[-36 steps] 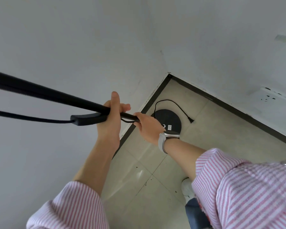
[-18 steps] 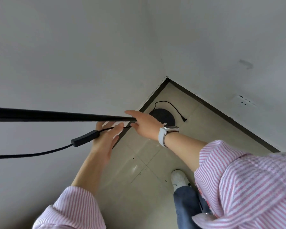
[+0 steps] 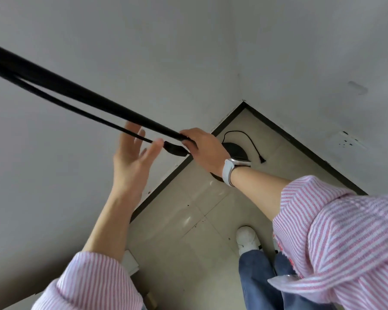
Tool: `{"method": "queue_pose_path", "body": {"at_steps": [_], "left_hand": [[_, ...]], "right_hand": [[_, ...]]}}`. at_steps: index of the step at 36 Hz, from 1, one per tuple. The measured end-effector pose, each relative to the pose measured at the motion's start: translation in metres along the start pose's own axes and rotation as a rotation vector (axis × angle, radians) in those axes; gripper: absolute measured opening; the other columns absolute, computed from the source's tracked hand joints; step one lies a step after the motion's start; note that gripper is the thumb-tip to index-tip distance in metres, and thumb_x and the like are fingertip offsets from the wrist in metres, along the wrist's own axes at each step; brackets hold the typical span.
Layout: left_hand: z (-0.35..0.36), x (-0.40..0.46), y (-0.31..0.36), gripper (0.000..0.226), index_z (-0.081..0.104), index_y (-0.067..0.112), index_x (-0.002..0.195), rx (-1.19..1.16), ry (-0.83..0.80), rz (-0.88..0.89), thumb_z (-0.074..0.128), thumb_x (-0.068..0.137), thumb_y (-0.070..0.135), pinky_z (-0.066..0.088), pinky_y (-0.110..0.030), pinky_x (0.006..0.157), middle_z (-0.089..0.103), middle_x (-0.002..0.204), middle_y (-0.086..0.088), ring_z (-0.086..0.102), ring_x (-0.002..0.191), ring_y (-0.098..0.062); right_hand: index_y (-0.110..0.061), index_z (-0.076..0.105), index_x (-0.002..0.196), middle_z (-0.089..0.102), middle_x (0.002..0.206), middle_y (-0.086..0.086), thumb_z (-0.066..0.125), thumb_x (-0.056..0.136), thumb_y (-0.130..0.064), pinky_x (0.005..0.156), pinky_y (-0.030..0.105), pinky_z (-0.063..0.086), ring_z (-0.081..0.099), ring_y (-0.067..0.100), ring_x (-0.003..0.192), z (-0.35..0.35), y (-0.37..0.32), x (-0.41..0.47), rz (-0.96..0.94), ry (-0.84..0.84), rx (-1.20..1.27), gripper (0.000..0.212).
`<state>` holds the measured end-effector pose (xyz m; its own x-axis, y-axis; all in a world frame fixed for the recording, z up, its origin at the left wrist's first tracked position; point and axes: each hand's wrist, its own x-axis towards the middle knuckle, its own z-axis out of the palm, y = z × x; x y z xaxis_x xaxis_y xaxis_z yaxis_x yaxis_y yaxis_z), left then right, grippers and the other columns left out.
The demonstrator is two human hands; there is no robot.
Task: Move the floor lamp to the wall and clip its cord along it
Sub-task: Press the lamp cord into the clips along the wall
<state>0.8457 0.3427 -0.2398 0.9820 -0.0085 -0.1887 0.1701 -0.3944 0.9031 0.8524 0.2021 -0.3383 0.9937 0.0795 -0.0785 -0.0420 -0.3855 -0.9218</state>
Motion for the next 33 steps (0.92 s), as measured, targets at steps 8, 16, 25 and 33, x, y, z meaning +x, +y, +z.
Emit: {"method": "queue_pose_path", "body": {"at_steps": [8, 16, 25, 33], "left_hand": [[0.018, 0.011, 0.042, 0.012, 0.066, 0.032, 0.091, 0.17, 0.089, 0.087, 0.065, 0.086, 0.022, 0.052, -0.035, 0.094, 0.071, 0.1, 0.0, 0.065, 0.095, -0.008], [0.024, 0.012, 0.047, 0.01, 0.068, 0.02, 0.081, 0.248, 0.185, 0.072, 0.061, 0.085, 0.015, 0.053, -0.049, 0.087, 0.069, 0.083, -0.005, 0.065, 0.083, -0.024], [0.038, 0.018, 0.053, 0.008, 0.069, 0.02, 0.074, 0.257, 0.235, 0.033, 0.065, 0.081, 0.017, 0.054, -0.052, 0.085, 0.067, 0.075, -0.007, 0.065, 0.082, -0.033], [0.058, 0.03, 0.067, 0.01, 0.068, 0.024, 0.066, 0.211, 0.271, 0.043, 0.066, 0.076, 0.022, 0.055, -0.048, 0.084, 0.07, 0.075, -0.006, 0.067, 0.08, -0.028]], "right_hand": [[-0.01, 0.056, 0.12, 0.067, 0.111, 0.011, 0.036, 0.097, -0.016, 0.094, 0.044, 0.048, 0.062, 0.026, 0.101, -0.006, -0.022, -0.003, 0.004, -0.01, 0.179, 0.032], [-0.012, 0.029, 0.139, 0.042, 0.14, 0.01, 0.05, 0.09, -0.025, 0.095, 0.043, 0.048, 0.047, 0.025, 0.123, -0.006, -0.023, -0.011, -0.126, -0.123, -0.046, 0.055], [-0.008, 0.053, 0.105, 0.059, 0.094, 0.012, 0.048, 0.09, -0.024, 0.062, 0.032, 0.035, 0.048, 0.023, 0.07, -0.019, -0.014, 0.018, -0.154, -0.072, -0.147, 0.022], [-0.012, 0.055, 0.108, 0.054, 0.087, 0.001, 0.051, 0.09, -0.021, 0.063, 0.029, 0.034, 0.046, 0.017, 0.07, -0.053, -0.009, 0.033, -0.177, -0.173, -0.217, 0.02]]}}
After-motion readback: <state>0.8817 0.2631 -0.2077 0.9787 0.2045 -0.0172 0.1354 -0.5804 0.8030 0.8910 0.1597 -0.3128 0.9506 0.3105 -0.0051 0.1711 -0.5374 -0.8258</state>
